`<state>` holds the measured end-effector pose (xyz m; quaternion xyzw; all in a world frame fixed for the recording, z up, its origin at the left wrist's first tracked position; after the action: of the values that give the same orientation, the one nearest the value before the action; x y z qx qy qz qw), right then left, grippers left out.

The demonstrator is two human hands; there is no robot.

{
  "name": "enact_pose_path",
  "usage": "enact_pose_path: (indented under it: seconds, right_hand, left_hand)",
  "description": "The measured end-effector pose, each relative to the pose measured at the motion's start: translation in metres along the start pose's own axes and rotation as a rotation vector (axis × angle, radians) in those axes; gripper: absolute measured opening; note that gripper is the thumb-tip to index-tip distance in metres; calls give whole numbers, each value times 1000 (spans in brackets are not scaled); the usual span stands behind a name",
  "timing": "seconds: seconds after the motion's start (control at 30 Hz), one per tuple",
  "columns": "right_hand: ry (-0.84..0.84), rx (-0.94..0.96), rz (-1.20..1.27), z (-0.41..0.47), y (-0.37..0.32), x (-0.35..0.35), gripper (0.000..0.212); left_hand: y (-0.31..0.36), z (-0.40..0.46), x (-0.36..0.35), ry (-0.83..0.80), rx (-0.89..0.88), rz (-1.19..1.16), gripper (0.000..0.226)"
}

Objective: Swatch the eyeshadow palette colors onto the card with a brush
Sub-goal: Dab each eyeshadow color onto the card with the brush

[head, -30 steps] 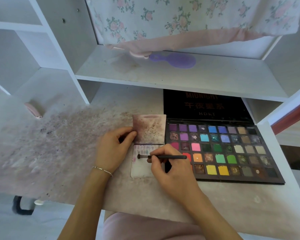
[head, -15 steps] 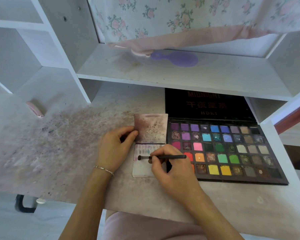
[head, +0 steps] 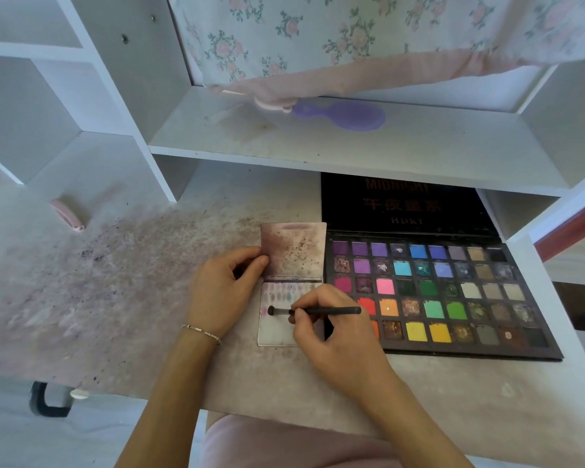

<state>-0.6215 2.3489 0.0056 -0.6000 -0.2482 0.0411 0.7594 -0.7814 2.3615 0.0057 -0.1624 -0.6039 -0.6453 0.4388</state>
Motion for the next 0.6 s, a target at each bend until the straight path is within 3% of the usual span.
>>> enact_pose_path:
  seconds: [0.6]
  right_hand:
    - [0,21,10,0,1,1,8]
  left_hand:
    - [-2,0,-1,-3,17,-7,13]
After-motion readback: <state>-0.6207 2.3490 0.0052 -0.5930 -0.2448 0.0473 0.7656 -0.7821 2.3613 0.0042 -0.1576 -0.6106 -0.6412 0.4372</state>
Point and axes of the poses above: each hand's wrist, its own z-axis towards the middle knuckle, its own x-axis out of the back of the hand, y = z × x, the point moved 6 cm from there along z, towards the middle knuckle, and after that the axes turned 13 degrees about z, right-handed, at the moved point
